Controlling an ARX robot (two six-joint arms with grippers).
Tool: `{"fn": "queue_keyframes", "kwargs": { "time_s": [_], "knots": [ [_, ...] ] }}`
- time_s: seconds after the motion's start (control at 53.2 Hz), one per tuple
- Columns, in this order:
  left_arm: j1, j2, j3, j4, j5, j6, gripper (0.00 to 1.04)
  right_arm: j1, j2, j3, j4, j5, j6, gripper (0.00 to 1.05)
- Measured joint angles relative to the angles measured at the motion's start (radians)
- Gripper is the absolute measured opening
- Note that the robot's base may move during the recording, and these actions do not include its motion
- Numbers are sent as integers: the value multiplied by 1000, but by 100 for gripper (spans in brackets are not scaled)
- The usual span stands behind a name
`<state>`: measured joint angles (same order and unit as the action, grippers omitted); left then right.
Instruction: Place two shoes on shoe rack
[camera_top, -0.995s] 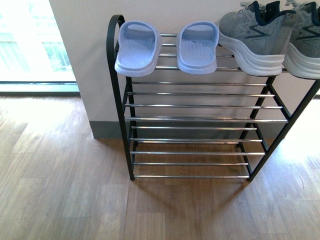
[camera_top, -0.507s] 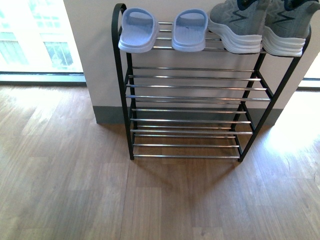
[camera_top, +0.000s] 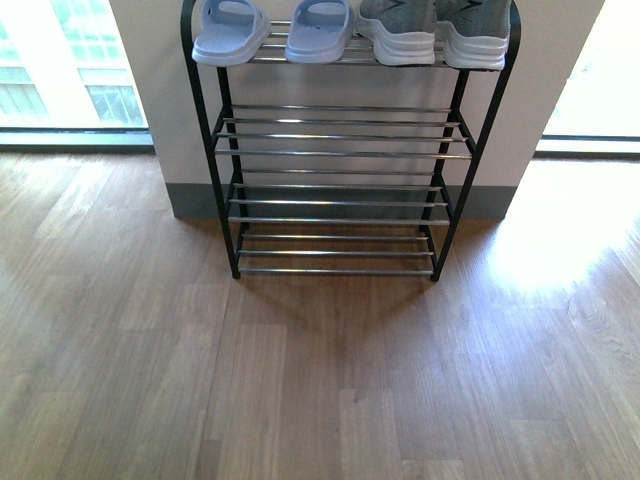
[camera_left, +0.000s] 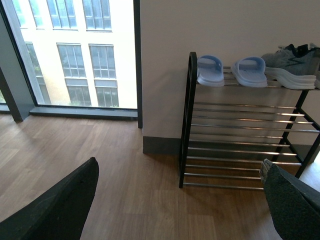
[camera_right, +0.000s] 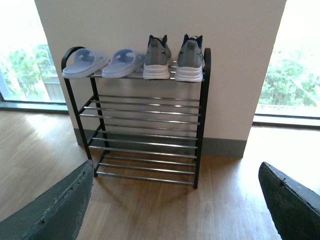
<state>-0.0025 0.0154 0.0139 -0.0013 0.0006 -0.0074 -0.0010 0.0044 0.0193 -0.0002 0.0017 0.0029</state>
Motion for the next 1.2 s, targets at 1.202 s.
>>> {"fn": "queue_keyframes", "kwargs": {
  "time_s": [1.202],
  "knots": [
    [0,0,0,0,-1,0,95,0,0,0,0,-1,0,96]
  ]
}}
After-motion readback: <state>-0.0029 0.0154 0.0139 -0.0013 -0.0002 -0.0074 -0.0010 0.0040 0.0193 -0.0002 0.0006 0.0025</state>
